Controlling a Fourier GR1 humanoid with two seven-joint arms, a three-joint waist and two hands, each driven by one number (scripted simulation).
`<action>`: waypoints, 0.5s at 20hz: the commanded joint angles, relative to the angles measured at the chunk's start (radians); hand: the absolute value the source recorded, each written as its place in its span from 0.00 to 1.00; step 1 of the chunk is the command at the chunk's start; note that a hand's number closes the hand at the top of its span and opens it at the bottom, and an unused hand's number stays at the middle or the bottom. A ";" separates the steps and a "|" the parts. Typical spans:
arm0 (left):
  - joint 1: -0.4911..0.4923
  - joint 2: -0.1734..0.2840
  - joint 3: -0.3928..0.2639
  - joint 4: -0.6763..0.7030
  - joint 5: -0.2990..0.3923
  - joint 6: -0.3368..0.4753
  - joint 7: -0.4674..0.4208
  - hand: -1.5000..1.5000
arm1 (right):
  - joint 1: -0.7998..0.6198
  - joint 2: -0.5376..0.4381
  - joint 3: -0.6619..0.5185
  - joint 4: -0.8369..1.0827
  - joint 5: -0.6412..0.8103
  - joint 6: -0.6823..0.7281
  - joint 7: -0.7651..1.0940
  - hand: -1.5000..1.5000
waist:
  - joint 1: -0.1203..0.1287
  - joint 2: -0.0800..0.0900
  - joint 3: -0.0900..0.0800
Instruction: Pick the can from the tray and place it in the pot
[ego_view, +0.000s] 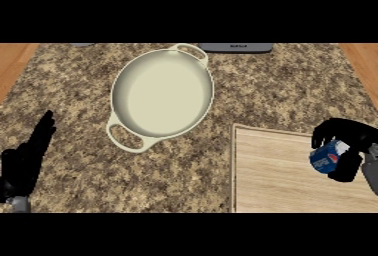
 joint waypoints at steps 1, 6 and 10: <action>-0.038 -0.013 0.010 0.023 -0.007 -0.011 0.024 0.50 | 0.034 0.008 -0.014 0.019 0.053 -0.019 -0.060 1.00 | -0.003 0.006 0.009; -0.024 -0.015 -0.004 0.022 -0.020 -0.010 0.000 0.50 | -0.096 0.335 0.108 -0.096 0.084 -0.052 0.242 1.00 | 0.016 0.002 0.006; -0.066 -0.022 -0.048 0.013 -0.021 -0.040 0.004 0.50 | -0.207 0.588 0.231 -0.073 0.158 -0.167 0.348 1.00 | 0.133 0.015 0.003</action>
